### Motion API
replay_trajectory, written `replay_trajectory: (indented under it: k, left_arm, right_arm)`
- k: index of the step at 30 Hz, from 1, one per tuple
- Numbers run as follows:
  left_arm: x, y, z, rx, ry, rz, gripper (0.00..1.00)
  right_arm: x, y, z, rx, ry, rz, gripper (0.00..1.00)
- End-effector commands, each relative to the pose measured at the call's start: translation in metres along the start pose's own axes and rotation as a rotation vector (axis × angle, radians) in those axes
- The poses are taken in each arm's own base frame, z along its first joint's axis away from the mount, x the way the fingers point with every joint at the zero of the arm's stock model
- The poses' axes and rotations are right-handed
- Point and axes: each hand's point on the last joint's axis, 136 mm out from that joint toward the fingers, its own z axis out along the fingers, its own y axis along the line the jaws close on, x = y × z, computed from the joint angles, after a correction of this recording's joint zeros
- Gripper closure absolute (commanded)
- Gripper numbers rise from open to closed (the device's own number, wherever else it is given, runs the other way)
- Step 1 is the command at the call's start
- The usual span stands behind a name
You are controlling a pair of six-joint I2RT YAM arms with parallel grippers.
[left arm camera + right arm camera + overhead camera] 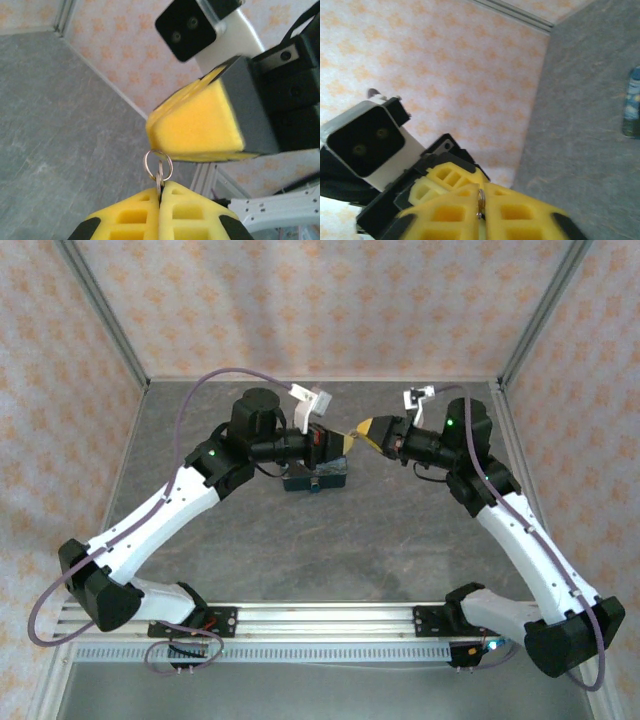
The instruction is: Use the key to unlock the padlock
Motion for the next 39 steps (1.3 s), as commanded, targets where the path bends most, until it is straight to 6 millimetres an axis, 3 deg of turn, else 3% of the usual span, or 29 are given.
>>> replay_trajectory:
  k: [1,7,10,16,22,27,30,39]
  left_arm:
    - [0.001,-0.015,-0.011,0.028,0.055,0.041,1.00]
    - [0.003,-0.031,-0.013,0.094,0.121,0.048,1.00]
    - [0.004,-0.037,-0.012,0.130,0.148,0.044,1.00]
    - [0.008,-0.046,-0.013,0.174,0.196,0.035,1.00]
    - [0.008,-0.049,-0.014,0.180,0.203,0.044,1.00]
    - [0.007,-0.051,-0.016,0.187,0.202,0.051,1.00]
    - [0.008,-0.050,-0.016,0.186,0.209,0.053,1.00]
    - [0.009,-0.051,-0.014,0.201,0.223,0.060,1.00]
  right_arm:
    - [-0.006,0.010,-0.019,0.037,-0.033,-0.128,0.70]
    - [0.006,0.022,-0.023,-0.044,0.021,-0.161,0.55]
    - [0.012,0.031,-0.022,-0.108,0.055,-0.166,0.53]
    - [0.023,0.050,-0.024,-0.205,0.120,-0.182,0.64]
    - [0.037,0.056,-0.020,-0.221,0.187,-0.209,0.65]
    - [0.041,0.048,-0.017,-0.188,0.213,-0.213,0.57]
    - [0.043,0.051,-0.018,-0.198,0.224,-0.221,0.64]
    - [0.053,0.054,-0.022,-0.228,0.274,-0.233,0.75]
